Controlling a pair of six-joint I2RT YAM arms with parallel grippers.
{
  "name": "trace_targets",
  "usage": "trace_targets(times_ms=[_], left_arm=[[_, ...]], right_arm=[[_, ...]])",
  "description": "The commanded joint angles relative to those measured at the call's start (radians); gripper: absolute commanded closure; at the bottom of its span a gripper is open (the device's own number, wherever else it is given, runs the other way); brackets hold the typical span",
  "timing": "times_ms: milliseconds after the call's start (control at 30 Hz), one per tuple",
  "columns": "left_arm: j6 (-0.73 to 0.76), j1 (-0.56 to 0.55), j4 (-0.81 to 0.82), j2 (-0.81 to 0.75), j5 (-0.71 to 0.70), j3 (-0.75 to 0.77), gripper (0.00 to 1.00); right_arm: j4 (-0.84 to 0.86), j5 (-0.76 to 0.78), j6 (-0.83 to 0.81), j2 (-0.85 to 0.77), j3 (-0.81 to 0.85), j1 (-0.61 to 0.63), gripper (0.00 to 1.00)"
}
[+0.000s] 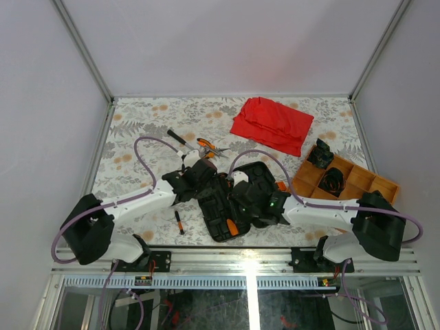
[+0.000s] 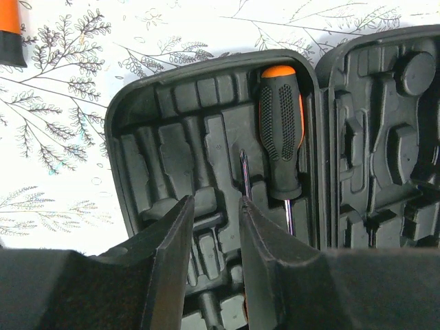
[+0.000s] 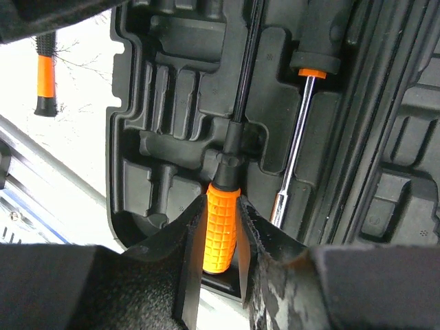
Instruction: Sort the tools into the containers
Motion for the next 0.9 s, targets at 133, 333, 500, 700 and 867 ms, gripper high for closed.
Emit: trace_targets(times_ms=[133, 333, 500, 700, 867], left_arm=[[0.026, 0.015, 0.017, -0.103, -0.057, -0.046, 0.67], [0.042, 0.075, 0.018, -0.157, -0.031, -0.092, 0.65], [0.055, 0.107, 0.038, -0.169, -0.002, -0.121, 0.64], [0.060, 0.147, 0.101, -0.170, 0.071, -0.170, 0.64], [0.058, 0.170, 0.144, -0.170, 0.116, -0.213, 0.64]], right_arm=[[-0.010, 0.027, -0.013, 0.063, 0.090, 0.007, 0.71], [-0.050, 0.055, -0.009, 0.099, 0.128, 0.007, 0.71], [-0.052, 0.062, -0.012, 0.108, 0.136, 0.006, 0.71], [-0.072, 0.077, -0.026, 0.129, 0.176, 0.006, 0.71], [-0.106, 0.081, -0.034, 0.164, 0.215, 0.005, 0.71]])
